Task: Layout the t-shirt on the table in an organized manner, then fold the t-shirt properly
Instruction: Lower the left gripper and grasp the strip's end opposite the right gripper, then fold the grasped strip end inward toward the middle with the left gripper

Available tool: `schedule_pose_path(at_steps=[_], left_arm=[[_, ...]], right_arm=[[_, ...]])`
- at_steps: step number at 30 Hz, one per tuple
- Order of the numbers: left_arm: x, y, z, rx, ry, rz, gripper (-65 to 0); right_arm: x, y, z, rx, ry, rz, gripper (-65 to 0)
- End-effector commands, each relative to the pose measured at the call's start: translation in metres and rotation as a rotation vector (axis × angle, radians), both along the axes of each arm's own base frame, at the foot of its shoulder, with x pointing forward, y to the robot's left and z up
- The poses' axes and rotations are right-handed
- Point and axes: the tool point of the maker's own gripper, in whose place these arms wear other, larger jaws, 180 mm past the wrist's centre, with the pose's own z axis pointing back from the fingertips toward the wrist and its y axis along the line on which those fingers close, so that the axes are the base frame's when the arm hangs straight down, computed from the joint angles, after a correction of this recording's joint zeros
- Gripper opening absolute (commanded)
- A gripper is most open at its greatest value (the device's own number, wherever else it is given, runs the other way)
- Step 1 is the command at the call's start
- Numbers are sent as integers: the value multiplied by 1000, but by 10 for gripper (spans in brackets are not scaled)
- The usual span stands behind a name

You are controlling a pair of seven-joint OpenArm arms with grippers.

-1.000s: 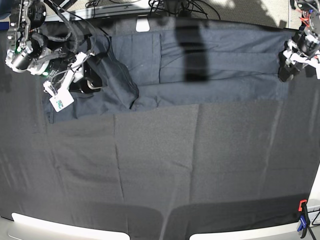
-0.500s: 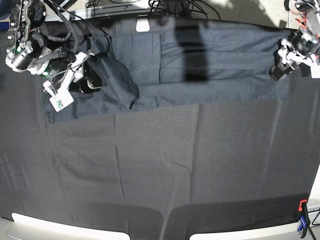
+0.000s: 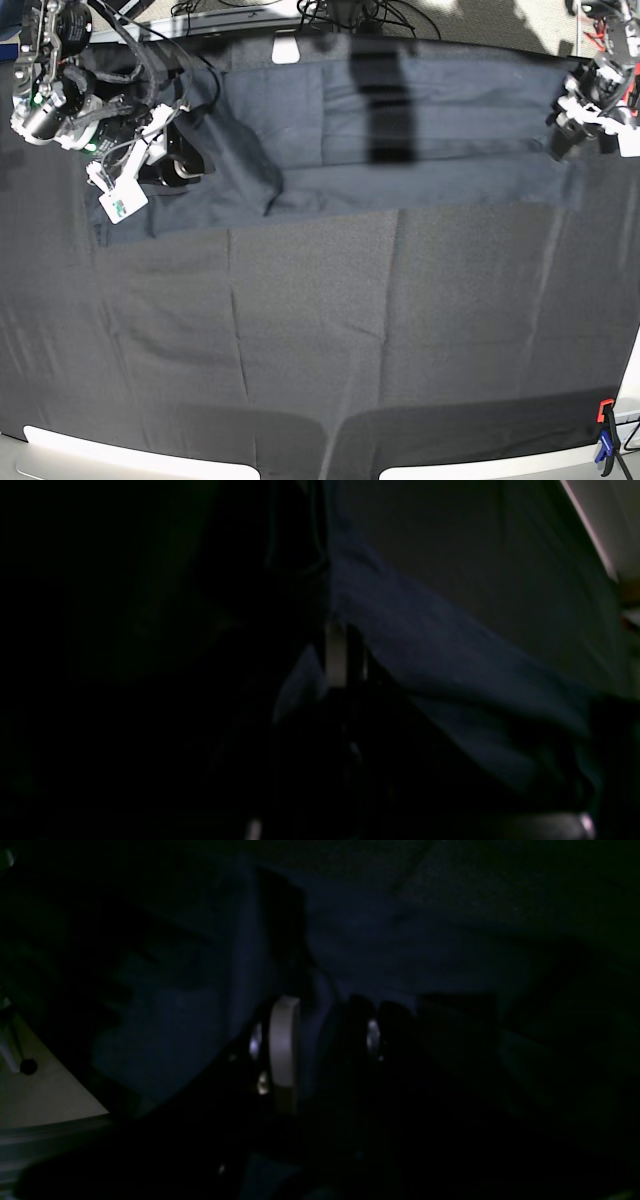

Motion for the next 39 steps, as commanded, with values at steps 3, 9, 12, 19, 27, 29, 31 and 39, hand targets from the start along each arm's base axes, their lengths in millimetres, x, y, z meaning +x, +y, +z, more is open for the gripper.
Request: schedule_pose_path(at_steps=[3,9,12,19,27,29,31,39], left_arm=[[6,20,15,97,-38,10,-650],[14,40,34,161,-95,23,-650],[16,43,48,201,-112,6,-650],[25,-12,88,136,-188,-95,-650],[15,-107,101,-25,-244,-152,-650],[15,-134,100,-83,-248,-211,-650],[16,-161,98,-121,-241,-286,-650],[16,-258,108,-253,-250,-539,-650]], right_arm=[[7,2,14,21,-52,13,-484],[16,3,21,25,-84,11,-484],[24,3,27,25,-110,11,-484],[45,2,45,21,-177,11,-484],[61,-11,50,-84,-217,-2,-484],[63,-11,51,-85,-223,-3,-484],[65,-11,53,-85,-228,-3,-484],[66,-12,54,-91,-232,-4,-484]])
